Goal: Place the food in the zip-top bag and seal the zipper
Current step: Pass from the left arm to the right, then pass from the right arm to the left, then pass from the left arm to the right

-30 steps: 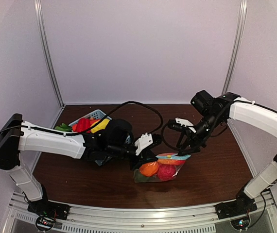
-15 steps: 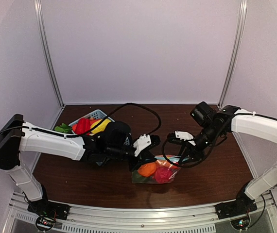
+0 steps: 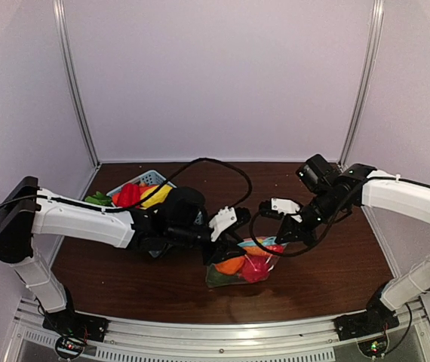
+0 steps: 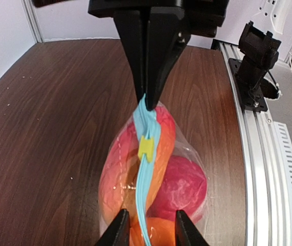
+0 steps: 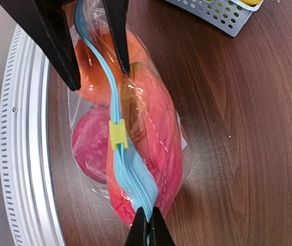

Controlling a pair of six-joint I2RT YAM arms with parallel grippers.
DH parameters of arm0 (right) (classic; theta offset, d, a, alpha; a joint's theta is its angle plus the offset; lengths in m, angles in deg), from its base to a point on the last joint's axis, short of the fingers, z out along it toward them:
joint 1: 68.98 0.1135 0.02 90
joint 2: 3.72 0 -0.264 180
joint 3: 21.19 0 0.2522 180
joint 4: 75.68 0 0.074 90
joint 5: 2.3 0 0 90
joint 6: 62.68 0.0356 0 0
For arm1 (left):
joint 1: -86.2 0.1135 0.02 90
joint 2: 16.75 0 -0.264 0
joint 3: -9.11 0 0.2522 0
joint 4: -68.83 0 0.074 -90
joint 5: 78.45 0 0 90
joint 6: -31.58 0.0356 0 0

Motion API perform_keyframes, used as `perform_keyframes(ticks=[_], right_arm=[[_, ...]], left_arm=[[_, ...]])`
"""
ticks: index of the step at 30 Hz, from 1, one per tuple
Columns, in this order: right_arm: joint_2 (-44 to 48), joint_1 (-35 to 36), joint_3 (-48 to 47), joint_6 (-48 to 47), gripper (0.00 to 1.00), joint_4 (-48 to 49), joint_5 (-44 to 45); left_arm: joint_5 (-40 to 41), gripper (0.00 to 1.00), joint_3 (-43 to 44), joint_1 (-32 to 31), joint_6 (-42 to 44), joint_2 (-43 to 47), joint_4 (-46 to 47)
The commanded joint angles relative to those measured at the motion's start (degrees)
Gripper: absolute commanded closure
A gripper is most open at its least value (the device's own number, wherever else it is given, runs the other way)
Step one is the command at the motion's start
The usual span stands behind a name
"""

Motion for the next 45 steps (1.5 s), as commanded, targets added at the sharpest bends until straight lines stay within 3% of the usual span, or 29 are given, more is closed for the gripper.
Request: perform_keyframes(ticks=[1,3,6,8,11,16,27,31,36,40,45], right_arm=[[1.8,0.4,-3.2,-1.4,1.00,-2.1,-2.5],[1.7,0.4,-4.1,-2.2,1.00,-3.6,-3.9],[1.5,0.5,-4.3,-3.2,1.00,-5.1,-5.1],[1.5,0.4,-4.4,-3.8,0.98,-5.8,-5.6],[1.7,0.5,-5.7,-4.0,0.76,-6.0,-7.1],[-0.1,1.5,-8.4,-4.3,0.55,-5.2,-7.3],[-3.4,5.4,-7.8,-3.8,0.54,-4.6,-6.2],[-3.8,5.4,-7.3,-3.3,0.63,-3.9,-6.4],[-2.0,5.1,-6.6,-1.7,0.52,-2.8,-6.6],[-1.8,5.2,-5.8,-2.5,0.51,-3.3,-5.5],[-2.8,5.2,-4.1,-2.2,0.65,-1.9,-5.9]], left_arm=[[-3.5,0.65,5.5,-0.2,-2.2,-4.1,-0.8],[-4.6,0.68,6.3,-0.2,-2.2,-5.4,-1.1],[-5.7,1.00,6.1,-0.2,-2.5,-5.7,-0.7],[-5.6,1.00,5.3,-0.3,-3.0,-5.2,0.2],[-5.0,1.00,3.8,-0.3,-3.3,-4.1,1.3],[-4.7,1.00,3.6,-0.2,-3.3,-2.3,1.8],[-3.0,1.00,2.3,-0.2,-4.0,2.0,3.1],[-2.1,1.00,1.3,-0.2,-4.3,2.7,4.0],[-1.7,1.00,-0.5,-0.2,-4.3,3.2,6.0],[-1.3,1.00,-1.9,-0.2,-5.2,3.6,7.9],[-1.3,1.00,-2.5,-0.3,-6.4,4.0,9.8]])
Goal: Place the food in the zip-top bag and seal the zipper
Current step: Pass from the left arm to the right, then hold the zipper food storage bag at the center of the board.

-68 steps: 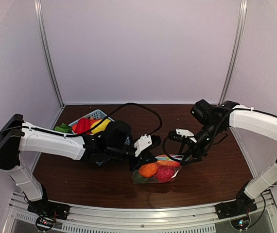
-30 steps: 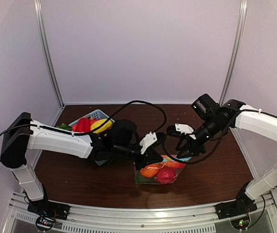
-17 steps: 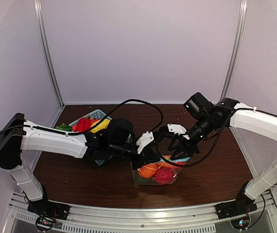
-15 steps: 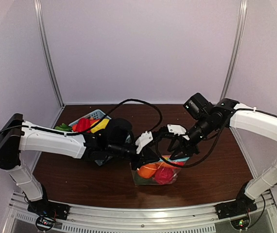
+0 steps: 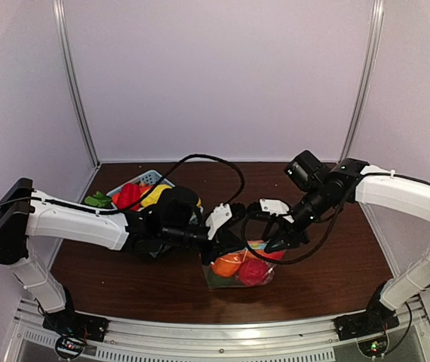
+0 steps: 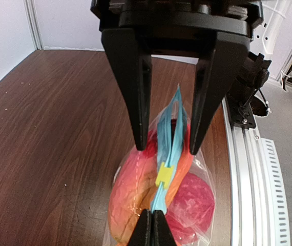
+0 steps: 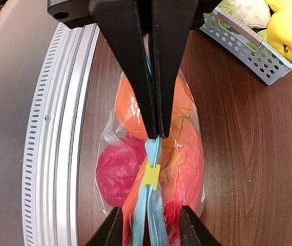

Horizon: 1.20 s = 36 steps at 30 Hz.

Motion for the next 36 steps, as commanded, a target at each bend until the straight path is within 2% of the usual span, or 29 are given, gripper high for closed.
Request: perform_keyframes(ticks=[1,3,6,8,12,18,25,26,28,32,36], right_arm=[[0.1,0.3,1.8,0.5,0.70,1.3,0.3],[-0.1,0.3,1.8,0.4,0.81,1.3,0.5],[0.1,0.3,1.7,0.1,0.92,1.0,0.5],[0.4,0.3,1.6,-0.2,0.95,0.8,0.5],[0.7,0.3,1.2,-0.8,0.99,0.1,-0.3],[1.2,0.2,1.2,-1.3,1.00,-0.5,-0.5],[2.1,0.2,1.3,-1.2,1.00,0.0,-0.3],[2.0,0.2,1.4,-1.1,0.97,0.2,-0.5],[1.6,0.2,1.5,-0.6,0.87,0.8,-1.3],[0.3,0.3,1.3,1.6,0.68,2.9,-3.9],[-1.2,0.3,0.3,2.6,0.67,3.2,-5.0]], left_arm=[[0.6,1.00,-0.9,-0.2,-1.7,2.2,5.9],[0.7,0.98,-1.3,-0.2,-1.9,2.4,6.1],[2.4,0.64,-2.2,0.0,-1.5,3.0,5.3],[2.1,0.52,-2.5,0.6,-0.8,3.1,4.2],[-2.7,0.48,0.1,2.1,0.2,0.8,-1.6],[-5.4,0.55,1.9,2.2,0.4,-2.6,-5.4],[-7.0,0.84,3.5,2.8,0.2,-3.7,-6.9],[-7.3,0.88,3.6,3.0,0.0,-3.5,-6.8],[-7.7,0.96,3.6,2.9,-0.1,-3.1,-6.0],[-7.8,1.00,3.0,3.0,-0.6,-2.1,-4.2],[-7.7,1.00,1.8,2.9,-1.6,-1.0,-2.1]])
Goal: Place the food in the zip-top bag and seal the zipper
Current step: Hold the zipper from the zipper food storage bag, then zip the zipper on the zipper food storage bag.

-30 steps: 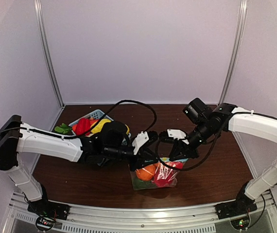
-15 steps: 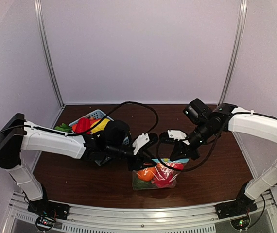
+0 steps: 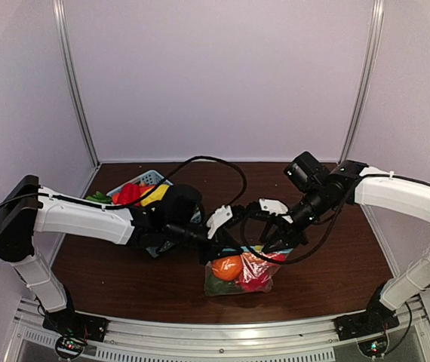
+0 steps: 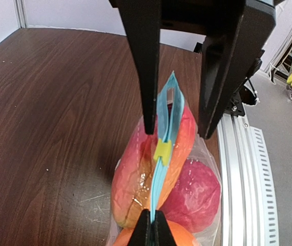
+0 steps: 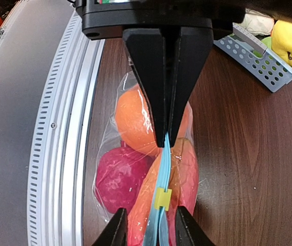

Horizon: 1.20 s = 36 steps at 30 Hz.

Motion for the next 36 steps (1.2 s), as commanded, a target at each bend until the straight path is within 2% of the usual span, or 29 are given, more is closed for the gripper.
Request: perform_keyframes(ticks=[1,7,11,18,21,28,36], right_arm=[[-1.6,0.3,-0.9,2.1,0.66,1.7,-2.5],[-1.9,0.3,0.0,4.5,0.66,4.7,-2.9],[-2.4,0.3,-0.3,5.7,0.71,5.8,-3.1],[-4.0,0.3,-1.2,5.5,0.72,5.3,-3.7],[-4.4,0.3,-1.5,5.3,0.75,4.9,-4.1],[-4.6,0.1,-2.5,4.8,0.92,4.0,-4.0],[-2.4,-4.2,-1.5,2.0,0.99,0.8,-2.7]], left_arm=[[-0.7,1.00,-0.9,0.3,-1.5,1.9,4.0],[0.8,1.00,-5.3,0.3,-3.7,4.3,10.9],[1.1,1.00,-5.6,0.3,-3.9,4.5,11.5],[0.9,1.00,-5.8,0.3,-3.9,4.6,12.1],[1.0,1.00,-6.0,0.3,-3.9,4.8,12.1],[1.4,1.00,-6.6,0.3,-3.7,5.1,11.9],[5.0,1.00,-10.3,0.4,-3.2,9.0,12.4]])
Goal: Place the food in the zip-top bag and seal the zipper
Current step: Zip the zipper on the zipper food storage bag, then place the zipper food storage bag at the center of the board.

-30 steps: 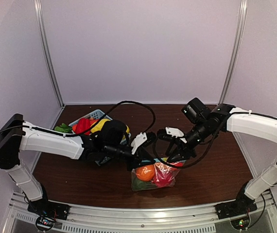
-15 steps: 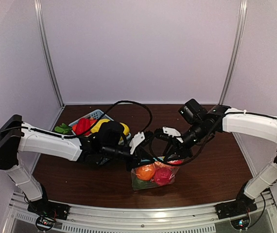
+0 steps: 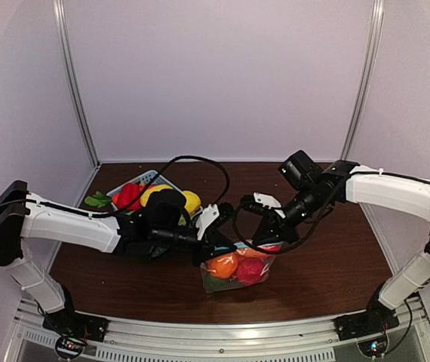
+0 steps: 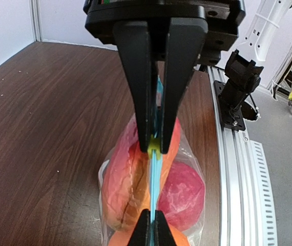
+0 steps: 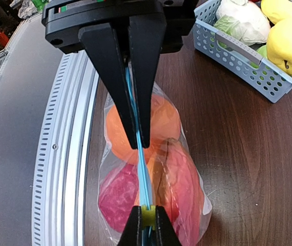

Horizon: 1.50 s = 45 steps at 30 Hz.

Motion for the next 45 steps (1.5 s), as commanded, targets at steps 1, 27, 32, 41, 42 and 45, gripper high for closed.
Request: perform_keyframes(ticks=[1,27,32,41,42,45], right_arm=[[2.2,-3.4,-0.1,-2.6,0.99,-4.3,1.9],[5.8,-8.7,3.3,-6.7,0.96,-7.7,2.7],[5.8,-8.8,3.6,-6.9,0.94,-7.6,3.0],[7.6,-16.9,-2.4,-2.9,0.58,-8.4,-2.5],[8.0,-18.8,-3.5,-2.8,0.56,-8.8,-3.5],[9.5,-23.7,-4.1,-2.4,0.53,-8.8,-5.4]], left_arm=[[2.8,1.00,-2.5,0.4,0.4,4.1,2.7],[2.1,1.00,-1.9,1.1,0.6,2.5,1.4],[2.5,1.00,-2.3,1.1,0.7,2.6,1.4],[5.1,1.00,8.6,1.5,5.6,-4.8,-2.3],[5.6,1.00,10.7,1.8,6.7,-6.1,-3.0],[5.9,1.00,17.5,3.4,11.1,-9.8,-4.5]])
